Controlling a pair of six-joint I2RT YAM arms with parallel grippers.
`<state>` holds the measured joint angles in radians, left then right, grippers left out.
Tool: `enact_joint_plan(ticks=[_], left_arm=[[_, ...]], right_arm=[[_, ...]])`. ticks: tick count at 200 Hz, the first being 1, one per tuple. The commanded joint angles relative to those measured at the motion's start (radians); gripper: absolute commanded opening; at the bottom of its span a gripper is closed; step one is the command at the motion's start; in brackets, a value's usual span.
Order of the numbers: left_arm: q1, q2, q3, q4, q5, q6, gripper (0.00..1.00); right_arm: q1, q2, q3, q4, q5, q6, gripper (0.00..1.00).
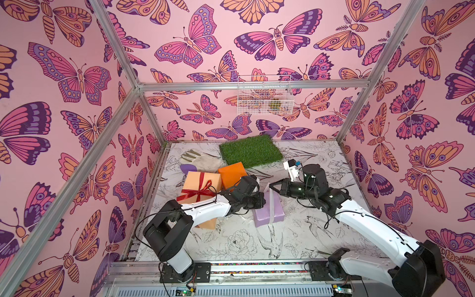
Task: Untie the ribbon bows on the gift boxes
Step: Pull the ribbon from the gift box.
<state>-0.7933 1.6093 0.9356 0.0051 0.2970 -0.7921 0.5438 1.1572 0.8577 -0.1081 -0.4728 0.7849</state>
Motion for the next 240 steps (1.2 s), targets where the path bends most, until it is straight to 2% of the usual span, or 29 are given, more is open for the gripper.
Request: enact_joint_plan(ticks=[1, 29, 69, 111, 142, 206, 240], left_arm=[[-0.005, -0.014, -0.02, 0.045, 0.07, -0.051, 0.0], [-0.025, 0.025, -0.038, 0.136, 0.11, -0.098, 0.0], [-0.034, 0.104, -0.072, 0.214, 0.079, -0.117, 0.0], [-0.032, 0.155, -0.08, 0.156, 0.044, -0.072, 0.0], [-0.032, 0.167, -0.099, 0.121, 0.045, -0.067, 0.0], [-0.032, 0.163, -0.078, 0.071, 0.024, -0.029, 0.0], [-0.029, 0.184, -0.067, 0.065, 0.032, -0.027, 0.0]], right_arm=[[-0.005, -0.014, -0.017, 0.052, -0.006, -0.005, 0.0], [-0.005, 0.0, -0.019, 0.068, -0.026, -0.003, 0.0], [-0.005, -0.006, -0.013, 0.081, -0.029, 0.004, 0.0], [-0.007, -0.026, 0.039, 0.088, -0.038, 0.018, 0.0], [-0.029, -0.041, 0.202, 0.07, -0.088, 0.014, 0.0], [-0.085, -0.018, 0.626, -0.13, -0.068, -0.113, 0.0], [-0.1, -0.003, 0.7, -0.168, -0.063, -0.149, 0.0]])
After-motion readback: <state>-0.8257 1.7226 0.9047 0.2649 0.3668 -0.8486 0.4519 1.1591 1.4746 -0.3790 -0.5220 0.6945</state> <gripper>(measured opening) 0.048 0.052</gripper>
